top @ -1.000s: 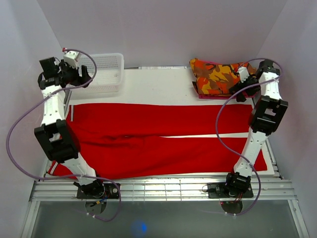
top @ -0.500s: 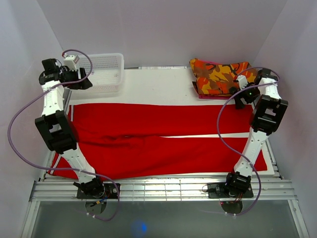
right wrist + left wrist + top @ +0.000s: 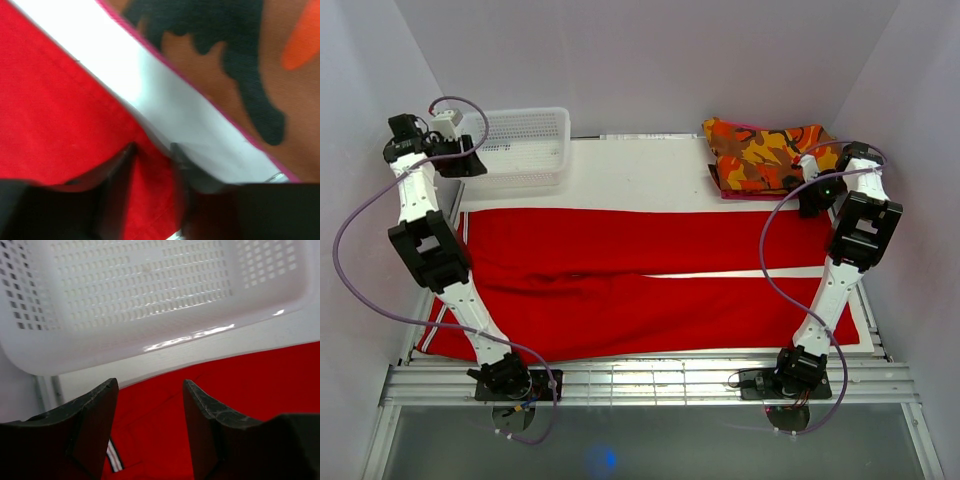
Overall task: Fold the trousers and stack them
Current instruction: Fold the trousers
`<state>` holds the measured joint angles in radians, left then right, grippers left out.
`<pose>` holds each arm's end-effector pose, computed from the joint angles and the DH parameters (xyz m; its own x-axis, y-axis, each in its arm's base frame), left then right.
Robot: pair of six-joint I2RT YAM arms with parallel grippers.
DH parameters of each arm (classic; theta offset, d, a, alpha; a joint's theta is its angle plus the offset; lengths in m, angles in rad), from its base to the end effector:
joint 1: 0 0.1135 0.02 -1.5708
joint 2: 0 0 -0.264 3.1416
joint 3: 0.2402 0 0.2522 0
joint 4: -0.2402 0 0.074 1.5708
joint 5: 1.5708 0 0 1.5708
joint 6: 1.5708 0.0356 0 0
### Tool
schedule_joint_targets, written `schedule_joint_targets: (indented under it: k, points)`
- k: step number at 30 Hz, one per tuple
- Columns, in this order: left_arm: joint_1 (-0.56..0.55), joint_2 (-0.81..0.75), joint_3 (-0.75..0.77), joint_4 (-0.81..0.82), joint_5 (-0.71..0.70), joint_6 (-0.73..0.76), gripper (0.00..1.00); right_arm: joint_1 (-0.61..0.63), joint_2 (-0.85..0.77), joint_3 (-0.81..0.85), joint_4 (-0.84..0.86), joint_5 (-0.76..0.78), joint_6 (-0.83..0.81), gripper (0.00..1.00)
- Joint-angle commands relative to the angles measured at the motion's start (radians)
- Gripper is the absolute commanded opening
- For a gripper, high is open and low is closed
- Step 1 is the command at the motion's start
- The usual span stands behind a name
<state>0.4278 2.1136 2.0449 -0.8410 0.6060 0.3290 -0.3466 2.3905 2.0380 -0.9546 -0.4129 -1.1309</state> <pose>0.4345 0.1758 0.3011 -0.6870 -0.0214 -0.7263 0.2105 0.9509 -0.2271 0.4670 -0.1535 0.1625 -0.5792 -0.6720 -0.4615 -0.7310 0.6787 -0.0709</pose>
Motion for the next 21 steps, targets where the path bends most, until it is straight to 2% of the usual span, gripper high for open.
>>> schedule_joint_targets:
  k: [1,2,3,4,9,14,21]
  points:
    - [0.023,0.061,0.128,-0.093,-0.058,0.139,0.65,0.000,0.021,-0.065,-0.135,0.026,-0.102,0.36]
    - [0.025,0.081,0.155,-0.110,-0.072,0.163,0.64,0.003,-0.008,-0.103,-0.128,0.031,-0.110,0.26]
    - [0.031,0.101,0.205,-0.121,-0.080,0.186,0.63,0.006,-0.022,-0.119,-0.119,0.042,-0.112,0.11]
    - [0.031,0.132,0.230,-0.142,-0.075,0.241,0.63,0.009,-0.034,-0.133,-0.098,0.055,-0.110,0.08]
    - [0.029,0.178,0.235,-0.173,-0.031,0.373,0.65,0.029,-0.077,-0.133,-0.101,0.082,-0.104,0.08]
    - [0.031,0.203,0.161,-0.259,-0.019,0.658,0.61,0.057,-0.109,-0.119,-0.121,0.098,-0.104,0.08]
    - [0.032,0.262,0.172,-0.265,-0.044,0.775,0.61,0.080,-0.142,-0.121,-0.134,0.120,-0.092,0.08]
